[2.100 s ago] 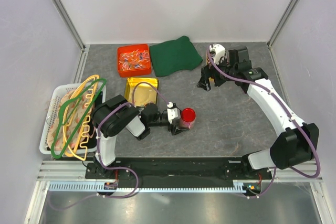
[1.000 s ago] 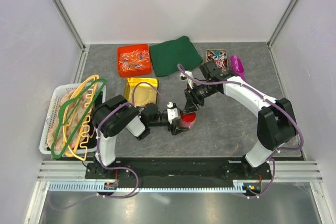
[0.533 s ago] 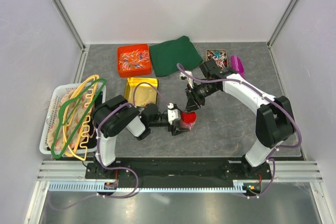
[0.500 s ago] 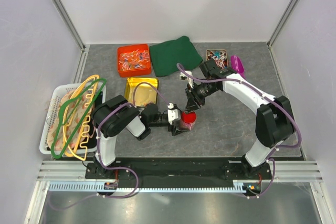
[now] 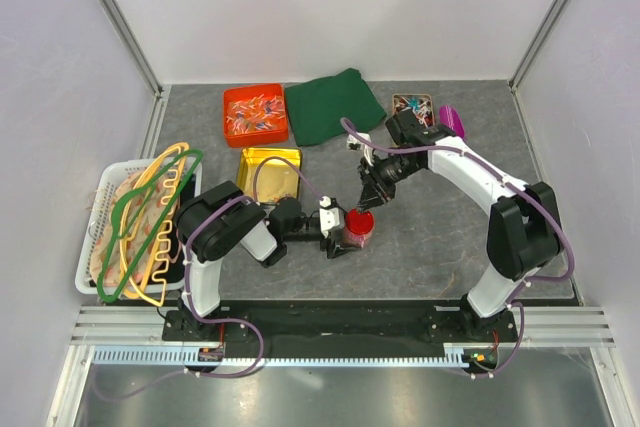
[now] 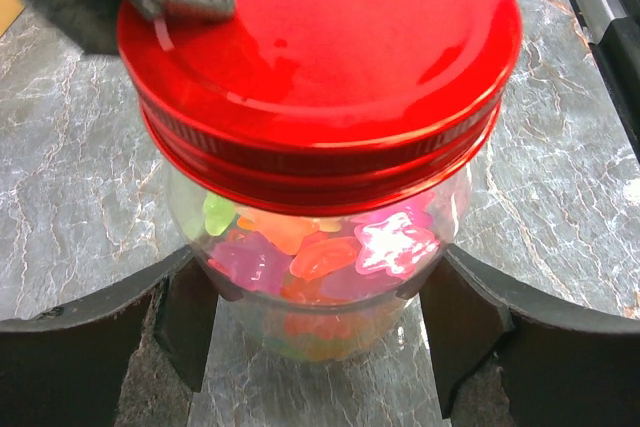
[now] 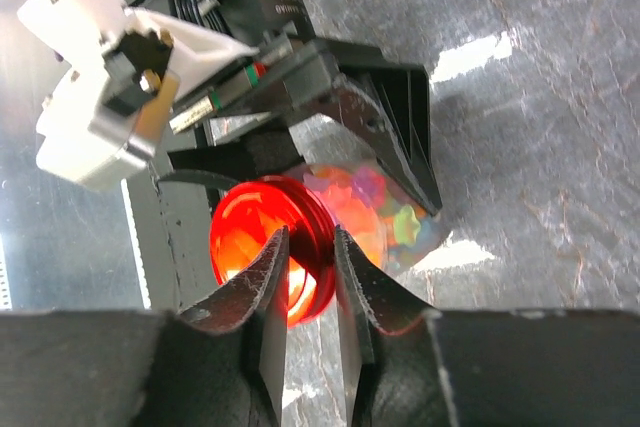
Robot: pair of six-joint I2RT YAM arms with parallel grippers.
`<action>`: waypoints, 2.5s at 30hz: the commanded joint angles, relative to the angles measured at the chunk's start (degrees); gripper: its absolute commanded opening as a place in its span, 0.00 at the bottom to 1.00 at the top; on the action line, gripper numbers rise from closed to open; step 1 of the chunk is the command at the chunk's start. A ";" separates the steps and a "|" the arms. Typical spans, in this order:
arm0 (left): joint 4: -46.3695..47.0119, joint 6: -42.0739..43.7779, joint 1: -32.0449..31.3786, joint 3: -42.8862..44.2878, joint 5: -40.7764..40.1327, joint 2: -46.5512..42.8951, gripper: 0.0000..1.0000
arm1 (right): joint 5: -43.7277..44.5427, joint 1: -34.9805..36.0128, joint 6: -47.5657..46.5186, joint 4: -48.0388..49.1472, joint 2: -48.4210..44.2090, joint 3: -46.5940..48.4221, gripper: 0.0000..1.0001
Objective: Pack the candies
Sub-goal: Screw the bottle lid onto the packing bottle.
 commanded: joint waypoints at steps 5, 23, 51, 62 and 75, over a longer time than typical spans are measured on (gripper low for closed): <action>-0.95 1.13 0.51 0.75 -2.32 0.13 0.50 | 3.85 -1.39 -6.57 -9.66 -1.01 -2.35 0.28; -1.04 1.13 0.59 0.76 -2.50 0.30 0.50 | -0.11 4.85 -8.95 -14.14 -2.68 -4.90 0.28; -1.30 1.13 0.60 0.93 -2.50 0.30 0.50 | 15.09 3.44 -9.74 -14.15 -11.12 -2.01 0.75; -1.31 1.13 0.60 1.02 -2.50 0.39 0.50 | 21.17 6.25 -2.19 7.82 -17.72 -6.22 0.51; -1.31 1.13 0.59 0.93 -2.41 0.39 0.50 | 22.48 11.26 -0.16 7.92 -10.33 -6.48 0.00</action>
